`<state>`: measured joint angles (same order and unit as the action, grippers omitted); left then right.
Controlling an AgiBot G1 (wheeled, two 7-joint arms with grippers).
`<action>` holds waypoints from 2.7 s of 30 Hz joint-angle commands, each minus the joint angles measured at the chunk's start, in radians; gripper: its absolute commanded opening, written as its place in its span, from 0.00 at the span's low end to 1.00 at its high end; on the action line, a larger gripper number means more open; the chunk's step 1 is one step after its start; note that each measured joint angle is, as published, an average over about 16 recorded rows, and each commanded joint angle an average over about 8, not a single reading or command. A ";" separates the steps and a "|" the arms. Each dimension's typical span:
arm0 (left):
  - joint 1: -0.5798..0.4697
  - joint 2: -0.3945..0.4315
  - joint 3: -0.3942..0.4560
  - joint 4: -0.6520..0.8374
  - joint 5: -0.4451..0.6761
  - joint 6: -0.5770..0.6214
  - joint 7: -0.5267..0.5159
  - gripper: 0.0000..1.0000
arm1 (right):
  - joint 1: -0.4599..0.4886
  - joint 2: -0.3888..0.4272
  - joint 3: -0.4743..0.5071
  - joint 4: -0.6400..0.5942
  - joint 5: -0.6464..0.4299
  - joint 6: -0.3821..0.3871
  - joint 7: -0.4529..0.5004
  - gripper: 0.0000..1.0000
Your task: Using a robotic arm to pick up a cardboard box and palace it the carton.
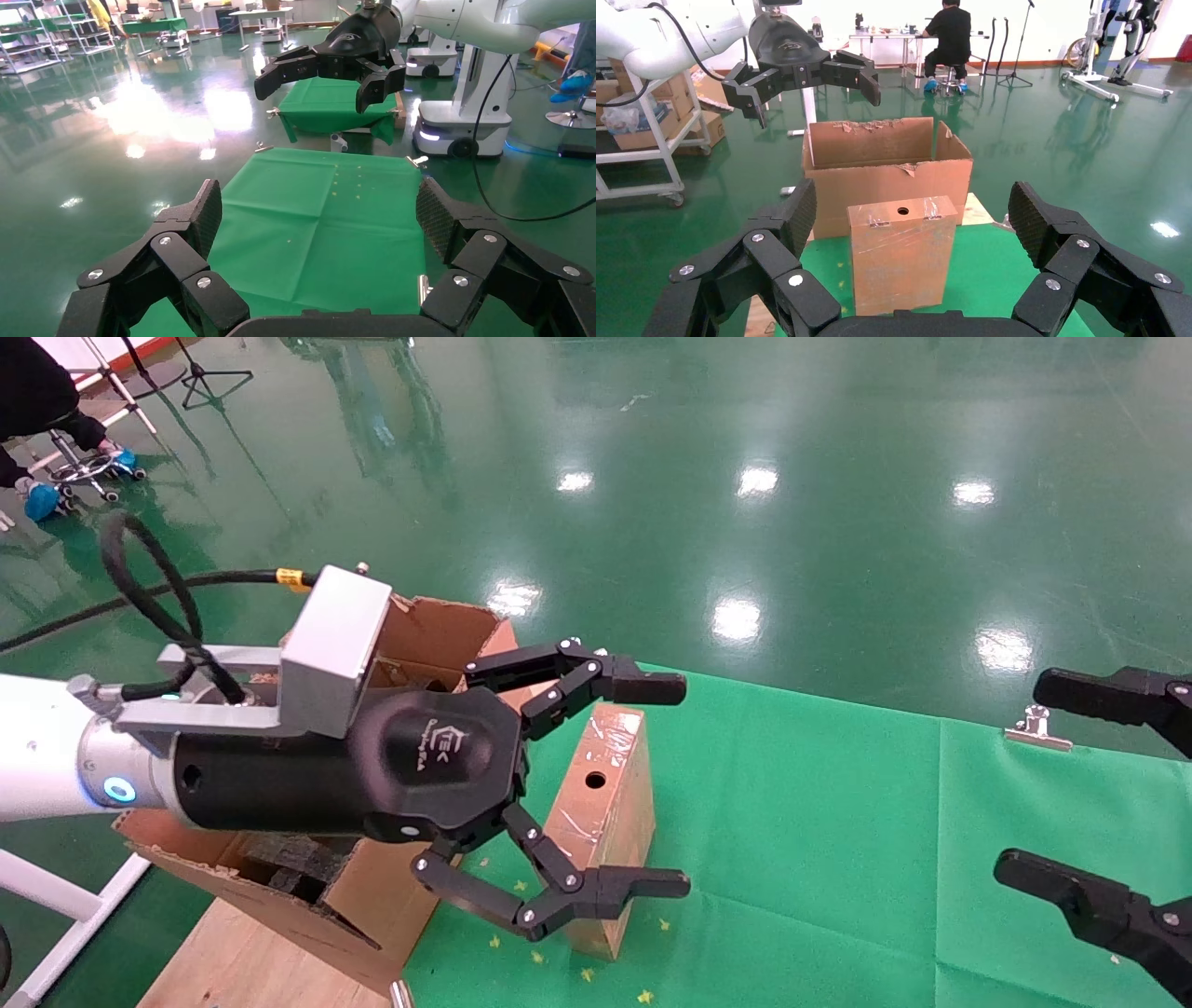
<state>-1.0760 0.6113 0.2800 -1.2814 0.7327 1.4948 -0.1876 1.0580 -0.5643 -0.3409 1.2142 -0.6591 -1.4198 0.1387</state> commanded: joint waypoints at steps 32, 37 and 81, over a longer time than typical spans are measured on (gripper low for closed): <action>-0.104 -0.017 0.073 -0.011 0.195 -0.044 -0.082 1.00 | 0.000 0.000 0.000 0.000 0.000 0.000 0.000 0.00; -0.140 -0.015 0.103 -0.018 0.246 -0.044 -0.096 1.00 | 0.000 0.000 0.000 0.000 0.000 0.000 0.000 0.00; -0.663 0.352 0.581 -0.037 1.131 0.071 -1.458 1.00 | 0.000 0.000 0.000 0.000 0.000 0.001 0.000 0.00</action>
<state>-1.7360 0.9591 0.8626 -1.3180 1.8641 1.5654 -1.6387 1.0579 -0.5641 -0.3409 1.2138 -0.6588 -1.4192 0.1386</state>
